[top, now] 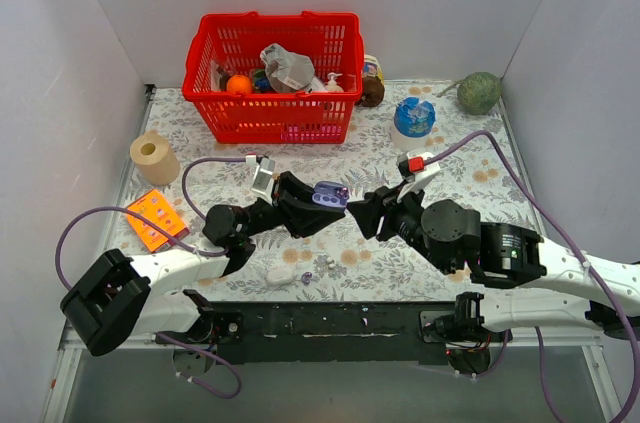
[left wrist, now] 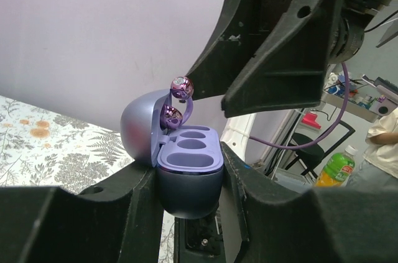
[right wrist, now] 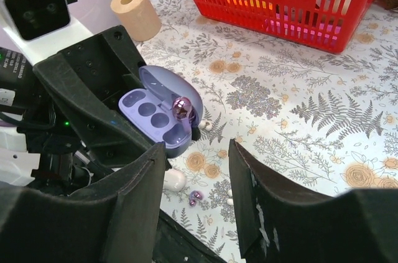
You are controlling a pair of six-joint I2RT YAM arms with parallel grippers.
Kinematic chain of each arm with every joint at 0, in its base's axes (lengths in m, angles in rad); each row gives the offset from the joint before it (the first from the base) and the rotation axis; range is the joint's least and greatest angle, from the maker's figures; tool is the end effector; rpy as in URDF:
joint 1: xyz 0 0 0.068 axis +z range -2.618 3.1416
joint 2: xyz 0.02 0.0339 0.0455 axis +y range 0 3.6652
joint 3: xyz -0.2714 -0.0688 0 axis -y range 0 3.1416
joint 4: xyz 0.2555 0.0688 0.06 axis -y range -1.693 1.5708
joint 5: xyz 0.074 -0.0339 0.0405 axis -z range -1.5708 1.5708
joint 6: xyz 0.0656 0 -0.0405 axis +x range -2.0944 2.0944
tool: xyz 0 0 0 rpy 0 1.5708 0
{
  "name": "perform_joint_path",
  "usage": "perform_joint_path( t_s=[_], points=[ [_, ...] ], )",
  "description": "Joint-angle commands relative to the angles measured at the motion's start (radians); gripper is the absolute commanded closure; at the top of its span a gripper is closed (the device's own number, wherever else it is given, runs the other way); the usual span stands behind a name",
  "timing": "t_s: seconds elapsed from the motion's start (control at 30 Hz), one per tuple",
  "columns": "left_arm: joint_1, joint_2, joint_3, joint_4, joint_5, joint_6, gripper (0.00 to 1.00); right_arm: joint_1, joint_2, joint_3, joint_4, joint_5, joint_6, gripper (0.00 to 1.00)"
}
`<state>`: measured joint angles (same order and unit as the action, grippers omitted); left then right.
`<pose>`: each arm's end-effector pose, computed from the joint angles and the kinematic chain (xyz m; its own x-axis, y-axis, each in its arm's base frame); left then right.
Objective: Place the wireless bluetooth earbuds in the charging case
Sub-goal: Pick up the earbud from the charging case.
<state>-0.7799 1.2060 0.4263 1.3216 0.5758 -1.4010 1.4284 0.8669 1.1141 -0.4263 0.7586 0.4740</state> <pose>0.1580 -0.2065 0.2966 -0.8463 -0.3257 -0.4216 0.5171 -0.3121 -0.7970 0.0726 0.1887 0.4194 -0.3066 0.1960 -0.9315 -0.5422 0.7683 0.3401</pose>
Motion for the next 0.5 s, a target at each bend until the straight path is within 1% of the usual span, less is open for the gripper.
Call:
perform_joint_path(
  t_s=[0.0, 0.33, 0.47],
  points=[
    [-0.013, -0.039, 0.035, 0.206, 0.004, 0.026, 1.00, -0.025, 0.006, -0.005, 0.064, 0.007, 0.014, 0.47],
    [-0.044, -0.043, 0.035, 0.186, 0.001, 0.048, 1.00, -0.059, 0.026, -0.010, 0.106, -0.047, -0.006, 0.51],
    [-0.047, -0.042, 0.040, 0.183, 0.002, 0.050, 1.00, -0.068, 0.034, -0.010, 0.109, -0.065, -0.011, 0.56]
  ],
)
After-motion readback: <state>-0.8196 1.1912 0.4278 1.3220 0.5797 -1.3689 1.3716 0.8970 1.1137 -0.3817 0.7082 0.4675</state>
